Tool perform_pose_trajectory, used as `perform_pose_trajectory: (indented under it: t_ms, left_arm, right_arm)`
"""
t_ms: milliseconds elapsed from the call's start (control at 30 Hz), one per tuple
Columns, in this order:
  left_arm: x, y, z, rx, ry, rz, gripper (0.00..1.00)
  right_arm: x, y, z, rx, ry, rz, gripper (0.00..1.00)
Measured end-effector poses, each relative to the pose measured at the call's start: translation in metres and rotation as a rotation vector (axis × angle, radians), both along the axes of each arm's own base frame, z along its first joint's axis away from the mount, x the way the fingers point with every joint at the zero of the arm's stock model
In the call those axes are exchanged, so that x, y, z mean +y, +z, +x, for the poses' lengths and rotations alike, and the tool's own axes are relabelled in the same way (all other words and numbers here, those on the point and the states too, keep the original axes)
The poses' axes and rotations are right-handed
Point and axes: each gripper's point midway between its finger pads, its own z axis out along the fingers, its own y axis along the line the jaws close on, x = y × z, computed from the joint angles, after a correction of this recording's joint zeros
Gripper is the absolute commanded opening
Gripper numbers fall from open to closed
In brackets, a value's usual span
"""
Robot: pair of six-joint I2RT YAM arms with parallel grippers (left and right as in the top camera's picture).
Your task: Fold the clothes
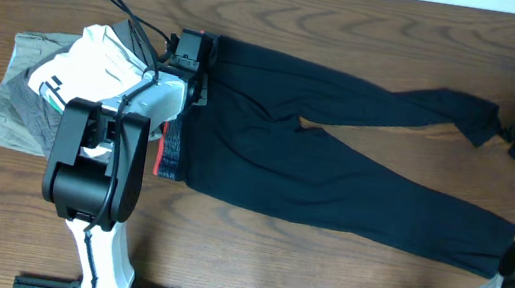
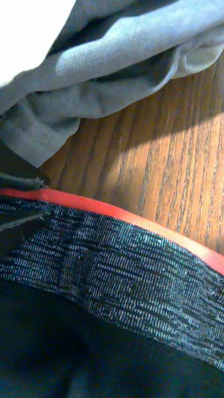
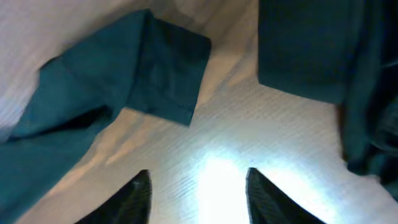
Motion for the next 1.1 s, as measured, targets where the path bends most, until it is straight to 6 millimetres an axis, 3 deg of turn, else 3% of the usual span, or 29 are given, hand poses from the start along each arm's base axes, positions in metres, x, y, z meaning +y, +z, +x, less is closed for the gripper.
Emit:
perform_pose_trajectory:
  t_ms: [233, 333, 533, 600, 833, 1100]
  left_arm:
    - [-0.006, 0.000, -0.001, 0.008, -0.015, -0.048, 0.17]
    - [-0.008, 0.000, -0.001, 0.011, -0.022, -0.067, 0.17]
    - [-0.012, -0.001, -0.003, 0.023, -0.031, -0.090, 0.17]
    - [-0.012, -0.001, -0.004, 0.024, -0.033, -0.095, 0.17]
    - [-0.013, -0.001, -0.004, 0.027, -0.035, -0.098, 0.17]
    - [-0.014, -0.002, -0.006, 0.037, -0.037, -0.103, 0.17]
  right_arm:
    - [-0.002, -0.063, 0.017, 0.029, -0.037, 0.071, 0.46]
    - [0.000, -0.077, 0.030, -0.006, -0.042, 0.106, 0.37]
    - [0.006, -0.073, 0.046, -0.084, -0.032, 0.158, 0.07]
    - [0.006, -0.071, 0.050, -0.102, -0.024, 0.161, 0.02]
    - [-0.002, -0.057, 0.056, -0.154, 0.021, 0.141, 0.01]
    - [-0.051, 0.010, 0.078, -0.354, 0.064, -0.021, 0.02]
